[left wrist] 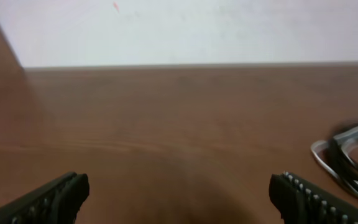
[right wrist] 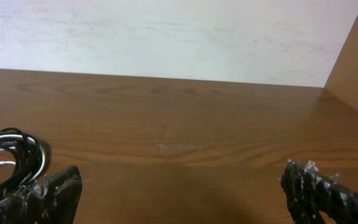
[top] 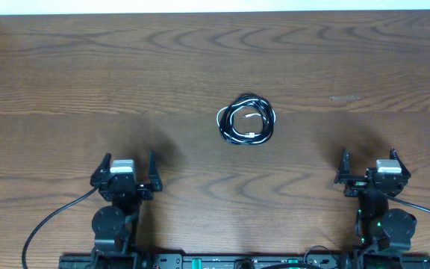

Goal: Untangle cables
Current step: 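Move the left gripper forward and down onto the cable bundle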

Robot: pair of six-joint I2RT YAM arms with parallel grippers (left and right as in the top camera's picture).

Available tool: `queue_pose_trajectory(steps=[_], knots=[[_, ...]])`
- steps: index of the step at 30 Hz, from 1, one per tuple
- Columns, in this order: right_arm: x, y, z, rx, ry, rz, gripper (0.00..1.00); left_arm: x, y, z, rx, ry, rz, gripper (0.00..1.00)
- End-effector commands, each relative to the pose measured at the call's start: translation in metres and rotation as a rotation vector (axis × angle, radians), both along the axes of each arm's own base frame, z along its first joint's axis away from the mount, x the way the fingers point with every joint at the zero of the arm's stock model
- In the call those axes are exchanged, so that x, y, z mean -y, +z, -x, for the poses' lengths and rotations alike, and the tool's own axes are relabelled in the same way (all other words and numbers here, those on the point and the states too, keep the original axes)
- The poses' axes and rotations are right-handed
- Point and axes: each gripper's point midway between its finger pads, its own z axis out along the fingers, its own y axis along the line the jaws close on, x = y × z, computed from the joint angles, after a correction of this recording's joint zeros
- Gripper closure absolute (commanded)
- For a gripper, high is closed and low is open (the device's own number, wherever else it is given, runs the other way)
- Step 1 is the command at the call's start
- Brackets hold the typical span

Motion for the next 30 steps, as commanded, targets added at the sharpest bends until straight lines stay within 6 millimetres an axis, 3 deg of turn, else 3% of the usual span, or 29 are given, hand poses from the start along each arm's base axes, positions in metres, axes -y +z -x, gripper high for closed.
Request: queue_pose_trajectory(steps=[1,4,10,21,26,30], knots=[[0.000,-0.001,0.000,0.002,-0.004,-0.008,0.01,0.013,0.039,0.009,0.030,-0.070,0.054,0.02],[0.000,-0.001,0.000,0.002,-0.004,-0.008,0.01,0.017,0.063,0.015,0.015,-0.099,0.058,0.02],[0.000,-0.001,0.000,0.002,-0.004,-0.008,0.01,0.008,0.107,0.020,-0.111,-0.040,0.072,0.02],[0.000,0.001,0.000,0.008,-0.004,0.023,0.01,0.009,0.177,0.004,-0.272,-0.023,0.091,0.02],[-0.030,0.042,0.008,0.073,0.170,0.008,0.01,0.013,0.185,0.004,-0.284,-0.040,0.108,0.02],[-0.032,0.086,0.029,0.068,0.170,-0.075,0.01,0.011,0.178,0.009,-0.316,-0.036,0.090,0.02]])
